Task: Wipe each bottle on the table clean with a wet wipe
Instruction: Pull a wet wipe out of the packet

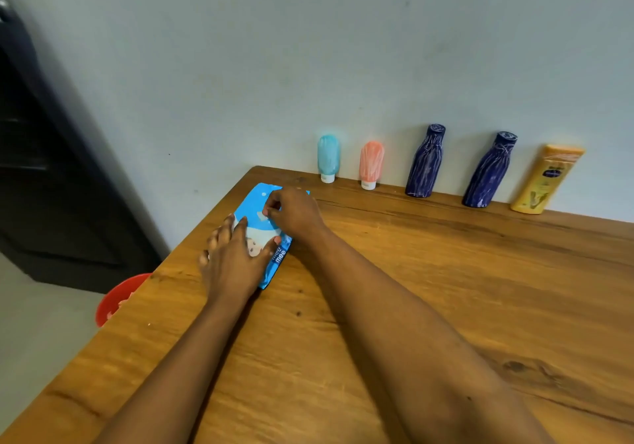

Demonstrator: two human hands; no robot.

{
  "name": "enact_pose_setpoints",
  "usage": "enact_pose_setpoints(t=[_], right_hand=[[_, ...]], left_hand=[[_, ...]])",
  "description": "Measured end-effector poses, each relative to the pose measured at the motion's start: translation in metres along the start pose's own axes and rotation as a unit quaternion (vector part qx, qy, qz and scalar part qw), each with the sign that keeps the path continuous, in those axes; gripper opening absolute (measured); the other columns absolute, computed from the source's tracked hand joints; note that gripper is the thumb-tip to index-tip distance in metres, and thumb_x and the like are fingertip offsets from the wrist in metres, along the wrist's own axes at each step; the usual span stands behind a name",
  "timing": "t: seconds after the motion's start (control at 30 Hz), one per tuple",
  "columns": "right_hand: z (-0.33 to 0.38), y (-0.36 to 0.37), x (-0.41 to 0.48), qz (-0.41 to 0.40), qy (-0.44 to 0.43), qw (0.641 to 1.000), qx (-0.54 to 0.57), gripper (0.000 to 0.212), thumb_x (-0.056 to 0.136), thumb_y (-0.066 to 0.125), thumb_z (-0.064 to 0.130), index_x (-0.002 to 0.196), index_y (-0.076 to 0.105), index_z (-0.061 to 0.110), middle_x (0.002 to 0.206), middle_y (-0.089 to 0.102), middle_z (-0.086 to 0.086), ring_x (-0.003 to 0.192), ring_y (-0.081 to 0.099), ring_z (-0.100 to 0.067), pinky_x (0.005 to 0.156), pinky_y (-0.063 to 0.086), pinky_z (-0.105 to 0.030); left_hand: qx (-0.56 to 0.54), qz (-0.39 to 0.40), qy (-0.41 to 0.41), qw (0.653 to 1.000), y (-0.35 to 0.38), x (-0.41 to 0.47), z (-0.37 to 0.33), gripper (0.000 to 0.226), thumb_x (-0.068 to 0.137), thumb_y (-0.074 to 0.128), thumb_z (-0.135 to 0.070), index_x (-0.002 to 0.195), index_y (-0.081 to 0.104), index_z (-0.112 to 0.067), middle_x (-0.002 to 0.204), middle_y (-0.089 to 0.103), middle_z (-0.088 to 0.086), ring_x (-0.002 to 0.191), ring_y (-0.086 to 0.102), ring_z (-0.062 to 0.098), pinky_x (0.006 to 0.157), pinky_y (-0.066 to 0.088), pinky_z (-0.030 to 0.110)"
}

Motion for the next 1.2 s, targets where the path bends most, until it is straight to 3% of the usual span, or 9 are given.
enact_pose_setpoints(t=[0.2, 0.3, 0.67, 0.77, 0.83, 0.9, 1.0, 1.1, 1.2], right_hand=[[-0.002, -0.025, 0.001, -0.049, 0.04, 0.981, 0.182, 0.014, 0.094, 0.053, 0.02, 0.101, 0.059, 0.01, 0.105, 0.063, -0.006, 0.095, 0.057, -0.017, 0.081, 0.049, -0.029], [-0.002, -0.039, -0.002, -0.045, 0.052, 0.965, 0.251, 0.007, 0.098, 0.042, 0.014, 0.098, 0.049, 0.013, 0.099, 0.057, -0.005, 0.081, 0.059, -0.016, 0.072, 0.051, -0.025], [-0.001, -0.125, -0.045, -0.149, 0.087, 0.921, 0.349, 0.007, 0.098, 0.044, 0.014, 0.097, 0.05, 0.011, 0.094, 0.06, -0.009, 0.065, 0.059, -0.011, 0.051, 0.046, -0.012], [-0.007, -0.15, -0.072, -0.173, 0.095, 0.92, 0.34, 0.007, 0.096, 0.049, 0.015, 0.096, 0.053, 0.01, 0.09, 0.059, -0.008, 0.066, 0.055, -0.008, 0.047, 0.042, -0.009], [-0.013, -0.162, -0.093, -0.183, 0.103, 0.925, 0.316, 0.009, 0.094, 0.052, 0.019, 0.097, 0.055, 0.011, 0.089, 0.061, -0.005, 0.066, 0.055, -0.006, 0.054, 0.043, -0.014], [-0.02, -0.167, -0.116, -0.175, 0.126, 0.925, 0.313, 0.011, 0.093, 0.054, 0.021, 0.097, 0.057, 0.011, 0.088, 0.063, -0.004, 0.067, 0.057, -0.008, 0.061, 0.044, -0.022], [-0.025, -0.167, -0.153, -0.156, 0.148, 0.911, 0.352, 0.015, 0.092, 0.057, 0.022, 0.096, 0.056, 0.008, 0.082, 0.065, -0.002, 0.071, 0.06, -0.015, 0.064, 0.047, -0.031], [-0.034, -0.175, -0.187, -0.173, 0.158, 0.89, 0.392, 0.014, 0.088, 0.063, 0.023, 0.088, 0.054, 0.012, 0.08, 0.066, -0.002, 0.074, 0.063, -0.016, 0.07, 0.053, -0.036], [-0.05, -0.182, -0.219, -0.196, 0.176, 0.857, 0.443, 0.015, 0.086, 0.065, 0.02, 0.085, 0.052, 0.012, 0.075, 0.063, -0.003, 0.068, 0.062, -0.016, 0.068, 0.053, -0.035]], left_hand=[[0.009, 0.001, -0.008, 1.0, 0.004, 0.003, 0.003, 0.084, 0.079, 0.047, -0.071, 0.145, 0.029, -0.023, 0.155, 0.022, 0.001, 0.14, 0.022, 0.024, 0.107, 0.026, 0.048], [0.018, 0.006, -0.01, 1.0, 0.006, 0.002, 0.003, 0.086, 0.078, 0.046, -0.073, 0.146, 0.028, -0.024, 0.155, 0.022, 0.001, 0.141, 0.021, 0.024, 0.108, 0.026, 0.048], [0.041, 0.051, -0.014, 0.998, 0.002, -0.004, -0.001, 0.09, 0.076, 0.046, -0.074, 0.146, 0.024, -0.023, 0.155, 0.021, 0.004, 0.141, 0.022, 0.026, 0.109, 0.026, 0.048], [-0.003, -0.015, 0.019, 1.0, -0.029, -0.005, -0.017, 0.08, 0.082, 0.048, -0.065, 0.146, 0.025, -0.023, 0.156, 0.02, 0.006, 0.144, 0.013, 0.026, 0.113, 0.009, 0.053], [-0.111, -0.077, 0.065, 0.989, -0.06, -0.016, -0.045, 0.068, 0.088, 0.047, -0.057, 0.143, 0.034, -0.02, 0.154, 0.027, 0.006, 0.144, 0.015, 0.023, 0.113, 0.002, 0.05], [-0.292, 0.026, 0.083, 0.952, -0.063, -0.031, -0.081, 0.061, 0.088, 0.051, -0.052, 0.138, 0.043, -0.019, 0.147, 0.04, 0.002, 0.138, 0.03, 0.021, 0.113, 0.02, 0.044], [-0.426, 0.246, 0.089, 0.866, -0.043, -0.077, -0.136, 0.042, 0.085, 0.063, -0.04, 0.121, 0.058, -0.021, 0.119, 0.061, -0.008, 0.107, 0.056, 0.007, 0.084, 0.043, 0.018], [-0.459, 0.277, 0.071, 0.841, -0.036, -0.103, -0.149, 0.019, 0.084, 0.067, -0.025, 0.1, 0.068, -0.014, 0.087, 0.067, -0.007, 0.075, 0.061, 0.0, 0.067, 0.045, 0.017], [-0.504, 0.294, 0.041, 0.811, -0.029, -0.121, -0.152, 0.01, 0.084, 0.067, -0.023, 0.084, 0.071, -0.014, 0.083, 0.068, -0.003, 0.076, 0.06, 0.008, 0.066, 0.048, 0.019]])
Point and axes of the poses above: each hand's wrist, its own x-axis towards the middle knuckle, its own y-axis out of the palm, z = x × y, the point moved 10 cm from there along x, towards the middle knuckle
